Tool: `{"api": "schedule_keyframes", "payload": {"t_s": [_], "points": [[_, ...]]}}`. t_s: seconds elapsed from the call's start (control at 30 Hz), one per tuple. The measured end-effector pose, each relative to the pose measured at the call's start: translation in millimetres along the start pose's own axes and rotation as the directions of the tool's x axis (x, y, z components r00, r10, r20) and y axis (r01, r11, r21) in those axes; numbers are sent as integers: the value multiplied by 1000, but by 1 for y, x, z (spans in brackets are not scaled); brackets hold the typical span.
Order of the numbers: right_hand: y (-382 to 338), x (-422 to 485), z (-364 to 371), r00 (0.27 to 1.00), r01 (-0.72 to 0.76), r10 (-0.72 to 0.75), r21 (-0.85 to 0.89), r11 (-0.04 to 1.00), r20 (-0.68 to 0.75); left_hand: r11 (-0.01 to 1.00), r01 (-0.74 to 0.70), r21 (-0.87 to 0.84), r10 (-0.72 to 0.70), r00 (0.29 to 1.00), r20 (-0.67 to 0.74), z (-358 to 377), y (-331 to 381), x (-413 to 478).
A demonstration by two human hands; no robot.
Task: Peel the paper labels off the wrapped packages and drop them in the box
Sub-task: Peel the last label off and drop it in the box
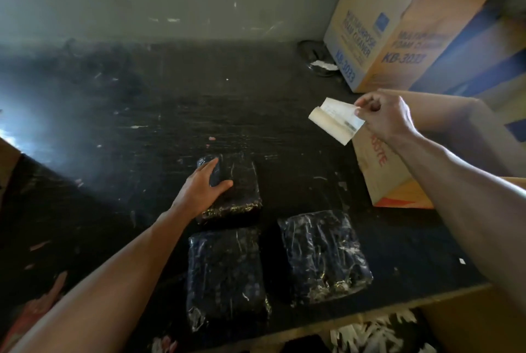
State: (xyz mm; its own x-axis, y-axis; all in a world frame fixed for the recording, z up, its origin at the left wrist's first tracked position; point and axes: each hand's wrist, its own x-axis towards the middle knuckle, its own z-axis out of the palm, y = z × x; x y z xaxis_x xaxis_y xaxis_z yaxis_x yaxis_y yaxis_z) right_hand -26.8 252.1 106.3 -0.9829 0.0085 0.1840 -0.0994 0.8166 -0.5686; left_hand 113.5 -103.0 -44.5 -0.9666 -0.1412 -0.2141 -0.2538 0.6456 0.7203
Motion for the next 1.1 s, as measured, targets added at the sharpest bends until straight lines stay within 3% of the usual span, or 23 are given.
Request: {"api": "schedule_keyframes", "payload": {"t_s": [0.17, 0.7, 1.1], "points": [[42, 8, -46, 992, -97, 99, 31, 995, -82, 998, -61, 17, 61, 998, -4, 21, 57, 11], [202, 54, -189, 971, -110, 114, 30, 993, -212, 945, -326, -39, 328, 939, 103, 198, 345, 63], [300, 99, -164, 972, -197, 203, 57, 979, -117, 896, -343, 283, 353, 936, 16, 302, 389, 85]]}}
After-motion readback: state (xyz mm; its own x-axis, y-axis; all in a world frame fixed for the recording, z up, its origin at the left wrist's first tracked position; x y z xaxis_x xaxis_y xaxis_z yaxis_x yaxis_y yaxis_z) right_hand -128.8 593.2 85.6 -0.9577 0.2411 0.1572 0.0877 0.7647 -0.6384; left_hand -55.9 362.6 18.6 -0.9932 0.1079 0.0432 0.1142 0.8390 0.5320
